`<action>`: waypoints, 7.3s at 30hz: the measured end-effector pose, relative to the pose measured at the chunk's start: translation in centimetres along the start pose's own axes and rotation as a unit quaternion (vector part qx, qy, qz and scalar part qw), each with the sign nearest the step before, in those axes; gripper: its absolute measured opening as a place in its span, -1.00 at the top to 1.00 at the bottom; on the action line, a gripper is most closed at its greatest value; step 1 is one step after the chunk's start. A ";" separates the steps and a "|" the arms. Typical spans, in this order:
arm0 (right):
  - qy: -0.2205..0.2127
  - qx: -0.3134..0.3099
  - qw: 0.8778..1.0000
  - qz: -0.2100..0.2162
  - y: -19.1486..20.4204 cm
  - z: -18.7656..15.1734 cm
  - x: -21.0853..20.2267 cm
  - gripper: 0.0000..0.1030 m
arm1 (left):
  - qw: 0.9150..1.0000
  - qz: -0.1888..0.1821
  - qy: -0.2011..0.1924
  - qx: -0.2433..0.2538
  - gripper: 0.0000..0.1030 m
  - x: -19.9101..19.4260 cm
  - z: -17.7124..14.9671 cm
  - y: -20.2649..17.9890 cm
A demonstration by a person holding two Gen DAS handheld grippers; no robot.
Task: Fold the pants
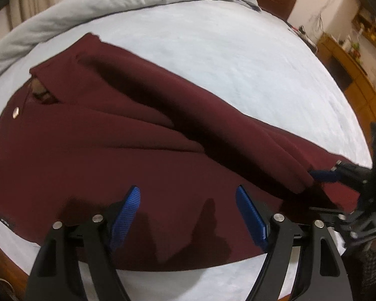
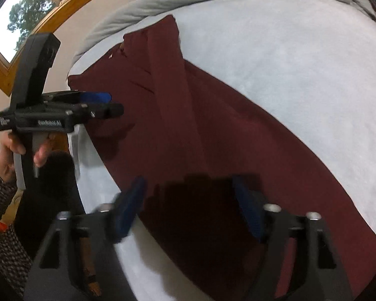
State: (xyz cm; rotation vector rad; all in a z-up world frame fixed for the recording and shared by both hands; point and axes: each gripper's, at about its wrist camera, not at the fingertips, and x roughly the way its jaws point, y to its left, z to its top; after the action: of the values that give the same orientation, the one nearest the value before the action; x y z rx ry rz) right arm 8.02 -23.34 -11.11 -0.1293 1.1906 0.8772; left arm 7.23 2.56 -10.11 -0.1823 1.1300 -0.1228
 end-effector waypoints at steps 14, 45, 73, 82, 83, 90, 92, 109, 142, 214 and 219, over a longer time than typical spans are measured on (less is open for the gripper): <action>0.030 0.014 0.999 0.027 0.3 -3.8 0.8 0.83 | 0.997 -0.028 0.025 -0.074 -0.54 0.1 5.7 4.6; -0.015 0.065 0.994 0.083 -2.3 -5.4 -0.8 0.82 | 0.909 0.193 0.342 -0.142 0.26 14.4 21.5 7.3; -0.035 0.080 0.992 0.088 -0.3 -2.7 -3.5 -0.10 | 0.971 0.007 -0.011 -0.238 0.28 0.7 0.2 6.6; -0.027 0.069 0.985 0.158 5.1 11.0 2.1 -0.21 | 0.976 0.009 -0.044 -0.211 -0.50 -4.2 -0.3 9.7; -0.026 0.078 0.981 0.176 5.6 12.9 3.5 -0.20 | 0.976 0.044 -0.058 -0.207 -0.48 -4.4 -0.3 10.6; 0.004 0.127 0.974 0.187 6.7 22.0 11.7 -0.20 | 0.968 0.078 -0.056 -0.231 -0.43 -3.1 -0.6 16.7; 0.021 0.150 0.973 0.177 6.3 23.1 14.1 -0.21 | 0.969 0.068 -0.055 -0.231 -0.42 -2.7 -1.0 17.4; -0.013 -0.016 0.945 0.325 19.1 24.3 13.1 0.56 | 0.926 -0.084 -0.181 -0.321 -0.37 -11.7 -5.4 22.4; -0.096 0.252 0.953 0.141 -3.4 -7.4 -4.5 -0.25 | 0.922 -0.001 -0.103 -0.372 0.48 -5.9 -1.8 21.2; -0.267 0.577 0.771 -0.019 -23.0 -30.8 -18.1 0.32 | 0.996 -0.088 0.001 0.034 -0.39 9.2 1.9 -16.1; -0.266 0.582 0.767 -0.039 -22.6 -30.7 -18.6 0.54 | 0.995 -0.090 -0.006 0.052 -0.46 8.5 1.6 -16.1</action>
State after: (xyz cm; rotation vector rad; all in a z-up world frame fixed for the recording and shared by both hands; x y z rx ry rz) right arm -2.03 -64.23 -15.64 1.0210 0.9808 -0.0482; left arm 12.20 -14.62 -13.65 -0.1930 1.0905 -0.3399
